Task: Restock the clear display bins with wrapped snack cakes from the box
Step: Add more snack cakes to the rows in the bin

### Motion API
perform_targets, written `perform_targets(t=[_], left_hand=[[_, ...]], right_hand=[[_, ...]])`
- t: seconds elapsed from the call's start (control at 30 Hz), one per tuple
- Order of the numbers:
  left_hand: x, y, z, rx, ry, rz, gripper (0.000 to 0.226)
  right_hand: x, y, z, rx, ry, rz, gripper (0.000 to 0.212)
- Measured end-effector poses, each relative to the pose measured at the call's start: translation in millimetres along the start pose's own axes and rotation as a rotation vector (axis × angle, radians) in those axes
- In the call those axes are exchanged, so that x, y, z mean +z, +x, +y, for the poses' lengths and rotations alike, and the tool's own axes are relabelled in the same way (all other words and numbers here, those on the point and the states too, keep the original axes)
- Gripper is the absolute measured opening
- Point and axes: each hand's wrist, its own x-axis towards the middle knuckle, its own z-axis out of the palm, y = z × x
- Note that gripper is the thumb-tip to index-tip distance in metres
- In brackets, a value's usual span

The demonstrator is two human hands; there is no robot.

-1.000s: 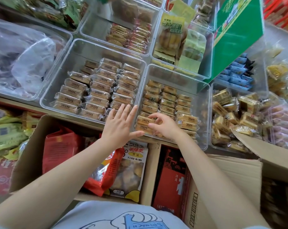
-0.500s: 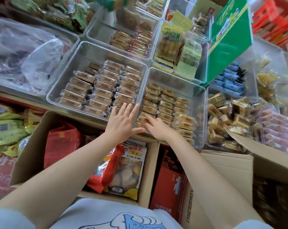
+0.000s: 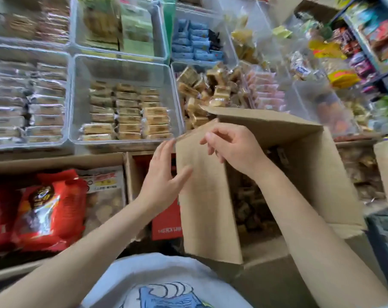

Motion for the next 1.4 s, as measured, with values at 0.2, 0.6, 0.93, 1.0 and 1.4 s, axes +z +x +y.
perform_targets(t=[0.2,0.6,0.93,1.0,1.4], left_hand=[[101,-31,47,-0.023,-0.185,-0.063,0.093],[118,-33,38,-0.119,-0.399,0.085,0.092],[122,-32,46,-0.153,-0.355,0.122,0.088],[119,-33,48,-0.157,-0.347,0.123,0.087],[33,-24,73,-0.085,-0.455,0.184,0.042]], right_hand=[[-40,-39,93,0.174,-0.077,-0.043,0.022],[72,-16,276,0.365,-0.828,-1.111,0.038],[35,-4,243,0.451,-0.59,-1.008,0.054],[0,5,218,0.441,-0.354,-0.877,0.042],[-40,-22,54,-0.014,0.678,-0.275,0.032]])
